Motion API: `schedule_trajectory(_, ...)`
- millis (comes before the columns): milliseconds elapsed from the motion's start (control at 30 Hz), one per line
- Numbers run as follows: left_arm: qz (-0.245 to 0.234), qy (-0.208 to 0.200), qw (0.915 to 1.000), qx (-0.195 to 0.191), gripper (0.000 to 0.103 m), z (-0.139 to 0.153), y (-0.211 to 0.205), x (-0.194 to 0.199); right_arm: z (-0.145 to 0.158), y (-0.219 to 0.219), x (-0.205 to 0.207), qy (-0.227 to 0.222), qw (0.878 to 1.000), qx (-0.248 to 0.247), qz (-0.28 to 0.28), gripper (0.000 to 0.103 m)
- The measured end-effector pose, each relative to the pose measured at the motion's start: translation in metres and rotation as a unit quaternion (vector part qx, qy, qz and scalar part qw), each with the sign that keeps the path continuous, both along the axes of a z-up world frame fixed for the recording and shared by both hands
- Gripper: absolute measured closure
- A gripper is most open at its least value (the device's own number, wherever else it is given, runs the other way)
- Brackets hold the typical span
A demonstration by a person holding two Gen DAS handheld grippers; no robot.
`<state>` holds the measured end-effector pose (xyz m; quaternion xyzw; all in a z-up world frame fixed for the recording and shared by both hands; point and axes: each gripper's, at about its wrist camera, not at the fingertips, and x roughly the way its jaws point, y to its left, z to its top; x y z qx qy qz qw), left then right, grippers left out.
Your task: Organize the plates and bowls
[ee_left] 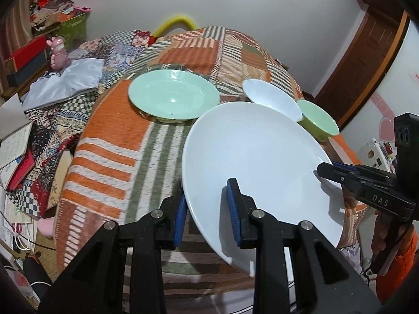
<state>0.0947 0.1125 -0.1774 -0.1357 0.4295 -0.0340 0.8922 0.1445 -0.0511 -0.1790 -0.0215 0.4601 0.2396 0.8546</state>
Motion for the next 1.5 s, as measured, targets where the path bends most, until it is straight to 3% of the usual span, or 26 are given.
schedule_trajectory(933,-0.022,0.043,0.9988,-0.008,0.075,-0.038,-0.016,0.029,-0.030,-0.018,-0.010,0.027,0.998,-0.015,-0.058,0.079)
schedule_trajectory(1500,-0.020,0.047,0.9987,-0.001,0.073,-0.043,-0.028,0.047,-0.030,-0.038,-0.017,0.028,0.995,0.031,-0.085,0.081)
